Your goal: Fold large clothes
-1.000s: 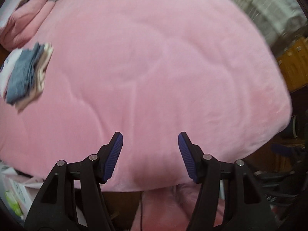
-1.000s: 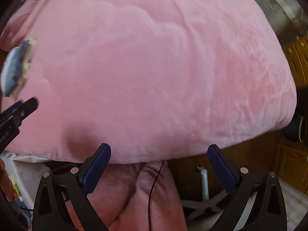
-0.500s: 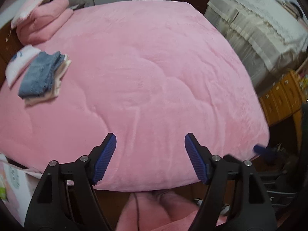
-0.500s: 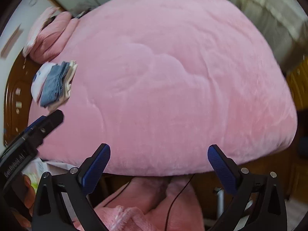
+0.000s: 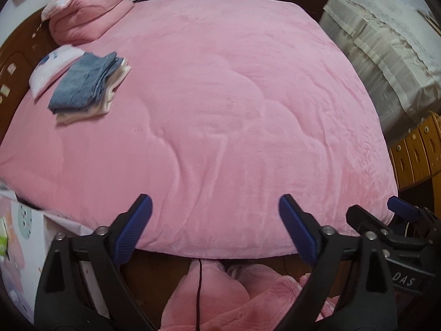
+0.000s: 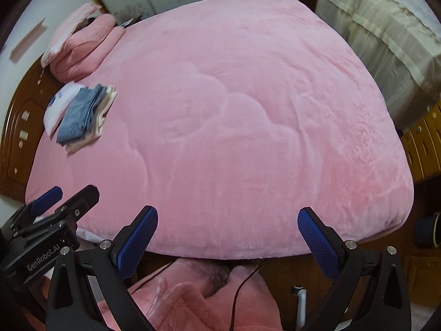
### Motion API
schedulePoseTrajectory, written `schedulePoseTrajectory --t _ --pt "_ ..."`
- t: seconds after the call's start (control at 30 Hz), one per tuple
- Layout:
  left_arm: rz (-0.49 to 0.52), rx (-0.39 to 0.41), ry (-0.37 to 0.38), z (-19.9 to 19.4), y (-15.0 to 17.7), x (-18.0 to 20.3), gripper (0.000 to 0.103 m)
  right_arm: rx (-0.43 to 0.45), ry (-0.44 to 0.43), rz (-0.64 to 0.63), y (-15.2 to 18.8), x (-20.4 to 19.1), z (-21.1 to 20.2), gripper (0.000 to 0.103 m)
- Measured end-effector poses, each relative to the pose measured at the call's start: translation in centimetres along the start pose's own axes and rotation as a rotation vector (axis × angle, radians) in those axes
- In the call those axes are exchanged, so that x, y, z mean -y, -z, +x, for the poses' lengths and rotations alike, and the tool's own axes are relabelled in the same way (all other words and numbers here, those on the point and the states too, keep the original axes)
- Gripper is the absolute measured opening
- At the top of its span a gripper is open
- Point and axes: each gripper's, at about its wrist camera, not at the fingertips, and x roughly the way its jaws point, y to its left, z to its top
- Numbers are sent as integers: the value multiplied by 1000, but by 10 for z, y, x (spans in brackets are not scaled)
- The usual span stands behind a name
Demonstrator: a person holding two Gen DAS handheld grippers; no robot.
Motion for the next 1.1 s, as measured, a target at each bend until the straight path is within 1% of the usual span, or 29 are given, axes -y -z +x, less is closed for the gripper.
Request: schedulePoseTrajectory --t 0.03,0.23,0.3,0.4,0.53,0.73,0.93,1.1 --pt "-11 0 -1 1 0 -2 103 3 0 -5 1 2 1 102" --pt "-31 37 -20 -7 -4 -1 103 22 0 -13 -8 17 -6 102" --pt "-38 56 -28 -11 -7 0 103 46 0 -31 -12 20 -11 102" --pt "-28 68 -37 -13 -9 6 103 81 -3 -48 -18 22 -21 102" --pt "-3 64 -41 -12 -10 16 103 113 -3 -49 -23 26 -31 102" --pt "-6 52 -41 -9 -10 19 103 83 1 -24 -23 38 -32 102" --pt "23 48 -44 -8 -7 25 103 72 3 -39 -17 41 -34 102" --pt "26 45 -49 -7 -6 26 103 60 0 -33 -12 45 -33 102"
